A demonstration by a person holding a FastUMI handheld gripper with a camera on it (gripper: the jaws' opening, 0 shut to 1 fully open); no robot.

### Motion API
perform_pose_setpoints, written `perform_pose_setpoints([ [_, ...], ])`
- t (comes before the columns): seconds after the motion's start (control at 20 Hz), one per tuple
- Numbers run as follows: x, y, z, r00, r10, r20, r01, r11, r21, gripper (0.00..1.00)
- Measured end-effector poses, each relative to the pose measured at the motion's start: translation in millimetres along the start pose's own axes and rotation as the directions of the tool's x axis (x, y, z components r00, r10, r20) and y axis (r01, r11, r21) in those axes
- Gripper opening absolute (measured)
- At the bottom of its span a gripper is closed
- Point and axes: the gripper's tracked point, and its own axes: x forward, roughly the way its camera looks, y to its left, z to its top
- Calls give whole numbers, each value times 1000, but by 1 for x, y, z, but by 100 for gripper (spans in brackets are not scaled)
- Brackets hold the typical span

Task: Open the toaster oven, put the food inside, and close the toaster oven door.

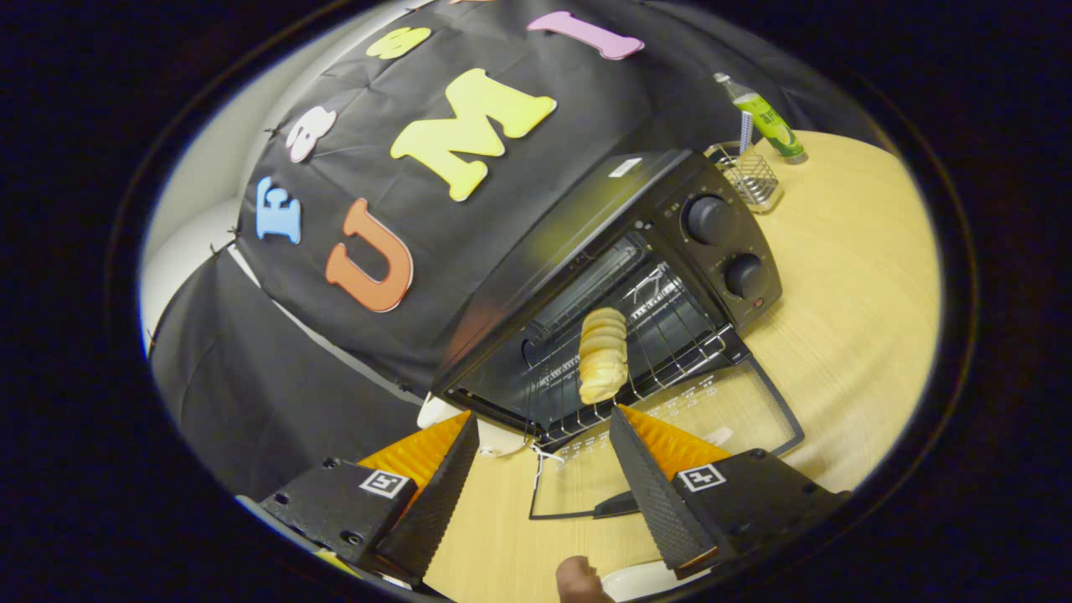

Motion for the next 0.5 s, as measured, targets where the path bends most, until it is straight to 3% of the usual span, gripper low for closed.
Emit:
perform_pose_setpoints([
  [0.2, -32, 17, -1, 999, -9, 40, 14, 989, -149, 100],
  [0.5, -52, 13, -12, 989, -117, 89, 141, 932, -333, 100],
])
